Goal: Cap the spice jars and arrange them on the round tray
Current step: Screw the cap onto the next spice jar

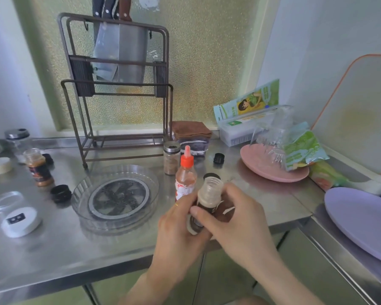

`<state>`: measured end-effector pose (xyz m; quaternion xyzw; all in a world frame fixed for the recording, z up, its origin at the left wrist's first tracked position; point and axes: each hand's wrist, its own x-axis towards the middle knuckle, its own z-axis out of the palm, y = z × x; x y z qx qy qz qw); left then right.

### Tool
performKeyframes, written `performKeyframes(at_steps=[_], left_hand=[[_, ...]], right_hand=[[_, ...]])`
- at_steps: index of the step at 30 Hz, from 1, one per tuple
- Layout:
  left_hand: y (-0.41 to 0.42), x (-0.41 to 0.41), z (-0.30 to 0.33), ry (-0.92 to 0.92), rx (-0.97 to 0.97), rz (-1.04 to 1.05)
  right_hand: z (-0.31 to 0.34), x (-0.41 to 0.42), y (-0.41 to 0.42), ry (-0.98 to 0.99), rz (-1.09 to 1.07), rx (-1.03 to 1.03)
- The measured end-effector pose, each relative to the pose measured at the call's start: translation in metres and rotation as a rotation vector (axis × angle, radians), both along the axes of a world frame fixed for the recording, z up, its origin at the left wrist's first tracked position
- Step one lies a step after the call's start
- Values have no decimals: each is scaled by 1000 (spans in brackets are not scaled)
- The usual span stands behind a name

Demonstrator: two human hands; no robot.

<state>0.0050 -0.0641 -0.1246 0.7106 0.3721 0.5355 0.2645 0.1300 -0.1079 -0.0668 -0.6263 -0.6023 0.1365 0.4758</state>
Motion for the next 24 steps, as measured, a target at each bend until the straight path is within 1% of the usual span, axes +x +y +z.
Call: performKeyframes(at_steps=[2,4,6,8,10,13,15,17,20,22,24], left_hand=[[2,-5,-2,-18,-19,21],[7,-11,-8,-25,-55,37],[14,-17,-16,-26,-68,59],[21,-21,-24,-46,-87,60],[27,-22,-32,-42,-76,85],[33,-21,-39,-46,-90,138],[37,-18,-41,-55,-95,144],[39,-16,-42,-55,-80,161],[40,-14,-43,-68,-56,201],[41,-14,-45,-68,-58,212],[43,-13,-46,-43,-59,224]], right_hand=[[3,0,1,53,33,-4],[7,10,10,85,-14,35],[9,27,32,75,-78,90],[5,47,67,-15,-146,103],[-3,69,111,-187,-209,56],[-19,91,172,-482,-193,-136],[-32,100,203,-611,-148,-267],[-45,106,228,-689,-106,-362],[-57,117,257,-736,-90,-481],[-61,124,269,-777,-85,-507],[-63,129,274,-801,-75,-480]])
